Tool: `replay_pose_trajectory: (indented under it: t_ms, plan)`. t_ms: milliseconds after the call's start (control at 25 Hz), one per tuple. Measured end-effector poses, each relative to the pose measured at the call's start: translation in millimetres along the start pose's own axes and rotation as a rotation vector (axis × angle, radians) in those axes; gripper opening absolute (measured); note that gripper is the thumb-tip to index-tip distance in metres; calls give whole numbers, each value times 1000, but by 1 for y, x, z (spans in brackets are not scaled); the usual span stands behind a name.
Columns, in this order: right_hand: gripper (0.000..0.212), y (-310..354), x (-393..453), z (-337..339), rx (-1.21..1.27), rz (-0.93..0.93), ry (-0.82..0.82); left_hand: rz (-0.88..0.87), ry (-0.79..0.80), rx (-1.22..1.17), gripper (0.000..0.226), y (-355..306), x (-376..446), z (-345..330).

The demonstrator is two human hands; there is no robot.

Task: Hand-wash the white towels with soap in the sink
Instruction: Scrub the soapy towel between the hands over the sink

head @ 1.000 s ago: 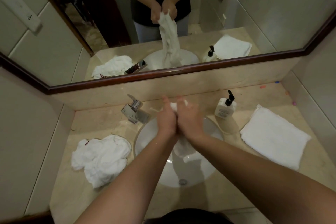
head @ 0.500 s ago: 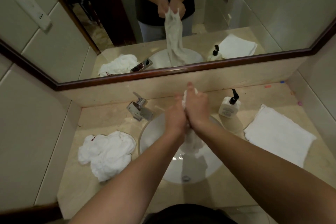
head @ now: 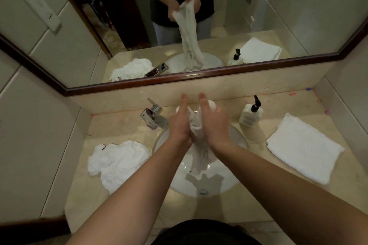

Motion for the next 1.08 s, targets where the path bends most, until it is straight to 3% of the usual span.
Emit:
replay_pose_trajectory:
  t_ms: [120, 200, 280, 360, 440, 600, 760, 880, 1000, 1080]
  plan:
    - [51, 4, 12, 19, 26, -22, -80, -49, -128, 78, 57, 0, 0, 11]
    - [55, 2, 0, 8, -56, 19, 12, -72, -65, 66, 60, 1, 6, 8]
    - [59, 1, -15, -10, -128, 67, 146, -99, -4, 95, 48, 1, 1, 1]
    - [58, 6, -2, -4, -90, 74, 69, -133, 4, 186, 42, 3, -8, -9]
    - [54, 6, 10, 4, -52, 75, -34, -169, -28, 216, 41, 0, -14, -14]
    - [45, -11, 3, -10, -194, 59, 93, -76, -113, 70, 43, -1, -6, -4]
    - [45, -2, 21, 14, -178, 18, -88, -78, -70, 171, 35, 4, -9, -18]
    - [48, -2, 2, -10, -230, 104, 79, -57, -69, 124, 43, 6, 1, -13]
    - [55, 8, 12, 11, -152, 97, -60, -90, -62, 144, 42, 6, -5, -22]
    - [51, 8, 7, 9, -296, 101, 4, -47, -10, 96, 51, 6, -7, -28]
Point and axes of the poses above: each hand's wrist, its own x-axis towards the middle knuckle, its own z-axis out of the back of the hand, y = z × x, the point moved 10 cm from there along x, towards the middle knuckle, and after that the axes turned 15 degrees about x, right-handed, at the moved point
